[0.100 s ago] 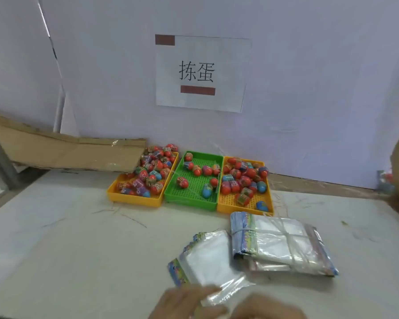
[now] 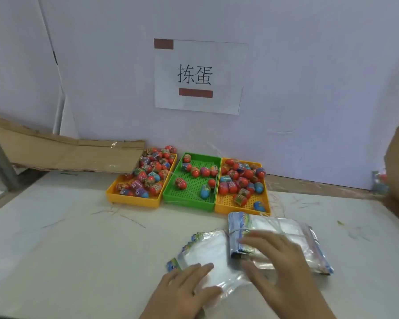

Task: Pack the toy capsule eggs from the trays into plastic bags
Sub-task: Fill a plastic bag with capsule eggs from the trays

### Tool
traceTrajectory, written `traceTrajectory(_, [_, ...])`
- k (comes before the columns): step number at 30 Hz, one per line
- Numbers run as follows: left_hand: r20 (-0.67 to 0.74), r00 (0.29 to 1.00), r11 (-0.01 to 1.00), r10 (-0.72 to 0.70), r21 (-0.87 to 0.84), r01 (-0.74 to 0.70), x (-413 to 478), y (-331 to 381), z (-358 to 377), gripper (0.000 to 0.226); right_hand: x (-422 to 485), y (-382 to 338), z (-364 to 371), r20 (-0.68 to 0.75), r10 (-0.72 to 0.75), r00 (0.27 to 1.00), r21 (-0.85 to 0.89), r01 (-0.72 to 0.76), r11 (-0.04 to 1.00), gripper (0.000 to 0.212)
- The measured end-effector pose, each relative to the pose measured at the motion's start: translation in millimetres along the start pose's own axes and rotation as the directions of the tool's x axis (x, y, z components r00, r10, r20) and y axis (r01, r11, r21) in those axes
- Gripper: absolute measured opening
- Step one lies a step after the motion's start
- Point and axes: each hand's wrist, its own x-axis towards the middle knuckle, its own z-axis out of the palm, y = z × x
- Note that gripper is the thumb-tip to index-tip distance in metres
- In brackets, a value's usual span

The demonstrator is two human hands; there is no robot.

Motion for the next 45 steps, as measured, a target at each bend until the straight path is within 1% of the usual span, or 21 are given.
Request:
traceTrajectory(1, [0.059, 0.998, 1.0, -0.003, -0.013, 0.003, 1.8, -2.3, 0.5, 0.017, 11.0, -19.6, 23.6, 0.031, -0.017, 0.999, -0.13, 0.021, 0.991, 0.053])
traceTrajectory(3, [0.078, 0.997, 0.993, 0.017, 0.112, -0.026, 3.4, -12.8, 5.1, 0.029, 13.6, -1.0, 44.0, 0.219, 0.1, 0.97, -0.256, -0.042, 0.966, 0.07])
traceTrajectory(5, [0.153, 0.988, 0.976, 0.037, 0.207, -0.069, 7.9, -24.7, 4.9, 0.027, 14.8, 9.7, 51.4, 0.245, 0.174, 0.954, -0.252, -0.111, 0.961, 0.073])
traceTrajectory(6, [0.127, 0.99, 0.97, 0.067, 0.224, -0.094, 11.3, -30.8, 3.7, 0.023, 13.6, 15.3, 53.4, 0.201, 0.159, 0.967, -0.28, -0.099, 0.955, 0.073])
traceTrajectory(7, [0.105, 0.988, 0.969, 0.11, 0.211, -0.13, 13.7, -35.1, 3.6, 0.017, 9.6, 15.5, 58.1, 0.155, 0.157, 0.975, -0.216, -0.122, 0.969, 0.072])
traceTrajectory(9, [0.083, 0.992, 0.996, 0.091, -0.002, -0.092, 18.2, -39.3, 1.5, 0.019, 6.4, 19.9, 65.9, 0.106, 0.097, 0.99, -0.188, -0.075, 0.979, 0.068])
traceTrajectory(10, [0.042, 0.997, 0.991, 0.072, -0.114, -0.067, 19.2, -44.1, 5.6, 0.023, 6.5, 24.2, 65.6, 0.109, 0.103, 0.989, -0.182, -0.082, 0.98, 0.066])
traceTrajectory(11, [-0.034, 0.998, 0.986, 0.057, -0.157, -0.062, 20.2, -46.6, 7.8, 0.024, 6.8, 27.2, 62.4, 0.117, 0.125, 0.985, -0.167, -0.105, 0.98, 0.065])
traceTrajectory(13, [-0.08, 0.997, 0.98, -0.003, -0.198, -0.013, 25.0, -47.8, 6.0, 0.022, 6.1, 32.3, 56.9, 0.09, 0.102, 0.991, -0.168, -0.085, 0.982, 0.062])
traceTrajectory(17, [-0.175, 0.984, 0.982, -0.026, -0.19, -0.008, 34.6, -45.7, -0.8, 0.023, 7.5, 25.2, 48.5, 0.131, 0.115, 0.985, -0.111, -0.1, 0.989, 0.056])
traceTrajectory(20, [-0.174, 0.979, 0.969, -0.105, -0.239, 0.061, 37.5, -45.4, -3.6, 0.013, 12.2, 5.5, 48.6, 0.159, 0.033, 0.987, -0.029, -0.029, 0.999, 0.052])
traceTrajectory(22, [-0.169, 0.982, 0.969, -0.09, -0.243, 0.047, 38.4, -41.3, -8.4, 0.009, 16.2, -8.0, 52.7, 0.204, -0.019, 0.979, -0.006, 0.021, 1.0, 0.045])
traceTrajectory(24, [-0.296, 0.953, 0.966, -0.071, -0.257, -0.008, 39.7, -32.8, -19.6, 0.008, 18.9, -18.4, 56.8, 0.216, -0.041, 0.975, -0.001, 0.042, 0.999, 0.026])
traceTrajectory(26, [-0.465, 0.883, 0.966, -0.065, -0.252, -0.062, 39.5, -24.0, -31.8, 0.008, 20.2, -26.5, 56.2, 0.116, -0.013, 0.993, 0.107, 0.0, 0.994, 0.006])
traceTrajectory(29, [-0.625, 0.765, 0.941, -0.154, -0.329, -0.079, 36.8, -15.6, -43.4, 0.004, 15.4, -32.8, 48.5, -0.044, 0.1, 0.994, 0.367, -0.077, 0.927, 0.018])
traceTrajectory(33, [-0.625, 0.633, 0.778, -0.457, -0.626, -0.056, 32.5, -6.4, -52.2, 0.018, 9.4, -41.2, 42.8, -0.124, 0.215, 0.969, 0.529, -0.119, 0.84, 0.031])
traceTrajectory(36, [-0.586, 0.578, 0.718, -0.568, -0.696, 0.0, 29.7, -6.9, -52.7, 0.018, 5.8, -44.7, 44.9, -0.104, 0.282, 0.954, 0.655, -0.148, 0.741, 0.031])
traceTrajectory(38, [-0.537, 0.576, 0.684, -0.616, -0.727, 0.054, 25.9, -11.8, -50.5, 0.02, 4.2, -47.1, 46.4, -0.089, 0.31, 0.947, 0.723, -0.152, 0.674, 0.027])
traceTrajectory(40, [-0.438, 0.591, 0.597, -0.677, -0.797, 0.092, 21.7, -18.9, -46.3, 0.021, 4.0, -48.3, 47.9, -0.077, 0.33, 0.941, 0.768, -0.155, 0.622, 0.024])
traceTrajectory(43, [-0.225, 0.633, 0.376, -0.741, -0.92, 0.113, 20.3, -29.1, -37.8, 0.029, 6.5, -49.5, 48.0, -0.072, 0.373, 0.925, 0.846, -0.142, 0.515, 0.026])
traceTrajectory(45, [-0.051, 0.695, 0.227, -0.718, -0.96, 0.165, 22.2, -35.4, -30.8, 0.042, 11.5, -49.8, 46.4, -0.084, 0.428, 0.9, 0.88, -0.134, 0.455, 0.024])
